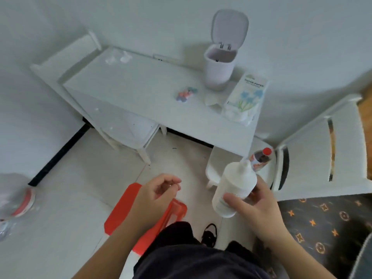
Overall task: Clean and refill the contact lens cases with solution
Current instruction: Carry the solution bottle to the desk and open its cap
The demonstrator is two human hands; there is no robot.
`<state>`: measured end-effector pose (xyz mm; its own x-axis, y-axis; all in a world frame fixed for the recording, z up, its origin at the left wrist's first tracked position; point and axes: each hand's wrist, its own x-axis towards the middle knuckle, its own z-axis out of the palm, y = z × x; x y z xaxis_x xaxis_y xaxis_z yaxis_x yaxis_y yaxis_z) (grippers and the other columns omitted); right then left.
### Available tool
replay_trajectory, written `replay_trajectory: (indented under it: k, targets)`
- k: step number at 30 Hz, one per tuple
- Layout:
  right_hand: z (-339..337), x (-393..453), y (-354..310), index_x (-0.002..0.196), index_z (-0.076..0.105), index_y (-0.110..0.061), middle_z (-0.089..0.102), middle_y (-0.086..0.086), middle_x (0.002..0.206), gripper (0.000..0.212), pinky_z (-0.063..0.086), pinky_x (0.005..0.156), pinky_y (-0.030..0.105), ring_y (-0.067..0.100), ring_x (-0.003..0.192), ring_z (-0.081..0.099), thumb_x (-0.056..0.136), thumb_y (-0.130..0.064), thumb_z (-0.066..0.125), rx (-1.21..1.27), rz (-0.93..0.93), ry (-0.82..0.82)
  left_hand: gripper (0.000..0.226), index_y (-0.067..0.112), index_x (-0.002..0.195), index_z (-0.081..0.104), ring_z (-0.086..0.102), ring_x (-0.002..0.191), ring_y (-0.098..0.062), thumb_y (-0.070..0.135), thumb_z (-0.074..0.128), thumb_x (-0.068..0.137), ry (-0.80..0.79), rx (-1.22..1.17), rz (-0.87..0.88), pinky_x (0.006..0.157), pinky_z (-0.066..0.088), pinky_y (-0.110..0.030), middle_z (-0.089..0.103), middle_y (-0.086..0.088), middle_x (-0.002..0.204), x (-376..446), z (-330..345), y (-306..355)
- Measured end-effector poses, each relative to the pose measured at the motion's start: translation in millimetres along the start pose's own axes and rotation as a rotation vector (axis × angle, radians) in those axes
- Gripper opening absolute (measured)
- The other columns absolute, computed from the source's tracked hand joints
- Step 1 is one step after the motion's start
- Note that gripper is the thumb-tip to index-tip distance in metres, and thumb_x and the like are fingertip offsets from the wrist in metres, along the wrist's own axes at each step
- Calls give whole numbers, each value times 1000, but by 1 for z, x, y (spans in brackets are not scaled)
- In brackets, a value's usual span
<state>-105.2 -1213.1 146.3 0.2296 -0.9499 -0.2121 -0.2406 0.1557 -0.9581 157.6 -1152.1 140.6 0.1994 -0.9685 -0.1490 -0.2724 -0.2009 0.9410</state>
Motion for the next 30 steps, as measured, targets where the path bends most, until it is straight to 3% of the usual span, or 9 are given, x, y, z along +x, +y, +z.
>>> replay_trajectory:
  k: [2, 5, 10, 13, 15, 21, 24, 26, 30]
  targets:
    - [-6, 25, -13, 121, 61, -47, 70, -14, 117, 66, 58, 90, 40, 6, 106, 68, 60, -52, 86, -14, -18, -23, 17, 39, 102, 71, 69, 94, -11, 36, 62, 88, -13, 34, 26, 78, 53, -15, 73, 9, 98, 22, 8, 12]
    - [-9, 57, -29, 116, 60, -52, 69, -19, 116, 61, 57, 89, 33, 2, 106, 67, 60, -53, 86, -21, -66, -47, 26, 45, 110, 66, 66, 100, -8, 42, 63, 85, -62, 66, 66, 80, 50, -14, 71, 16, 107, 52, 17, 25]
    - [-1, 102, -58, 112, 63, -46, 71, -16, 112, 53, 56, 93, 41, 8, 107, 68, 65, -45, 85, -6, -124, -73, 62, 53, 135, 47, 52, 125, 5, 59, 74, 79, -221, 251, 163, 97, 44, -19, 55, 32, 133, 108, 31, 47]
    - [6, 132, -67, 114, 64, -42, 72, -14, 113, 52, 57, 94, 41, 8, 108, 68, 67, -37, 84, 13, -137, -75, 73, 57, 135, 44, 53, 121, 11, 66, 79, 72, -269, 160, 154, 86, 47, -5, 56, 33, 132, 146, 39, 63]
    - [13, 154, -69, 114, 63, -44, 72, -15, 114, 52, 57, 93, 38, 8, 108, 68, 67, -36, 84, 26, -148, -56, 74, 55, 133, 47, 59, 115, 8, 70, 79, 68, -263, 83, 162, 81, 50, -5, 60, 29, 128, 171, 43, 66]
    - [53, 240, -74, 117, 60, -50, 70, -16, 118, 53, 54, 98, 41, 7, 112, 66, 71, -39, 83, 34, -141, 16, 63, 51, 127, 54, 65, 109, 2, 53, 85, 72, -264, 82, 214, 82, 52, -11, 68, 24, 119, 271, 11, 44]
    - [77, 295, -83, 124, 56, -53, 65, -22, 125, 59, 49, 102, 35, 3, 119, 61, 73, -42, 84, -18, -120, 4, 62, 55, 125, 54, 64, 108, 3, 55, 85, 71, -305, 122, 194, 82, 48, -6, 68, 26, 117, 334, -25, 30]
    - [86, 327, -93, 125, 54, -55, 64, -25, 125, 57, 45, 102, 30, 2, 121, 59, 73, -49, 79, -48, -110, 50, 65, 57, 125, 53, 63, 108, 3, 55, 85, 69, -346, 195, 196, 76, 51, -10, 66, 28, 117, 373, -50, 22]
    - [93, 367, -110, 111, 63, -42, 71, -14, 97, 38, 50, 86, 17, 8, 96, 68, 76, -54, 70, -82, -102, 207, 79, 60, 132, 47, 58, 112, 1, 54, 84, 62, -457, 334, 209, 87, 50, -24, 58, 31, 119, 429, -90, 13]
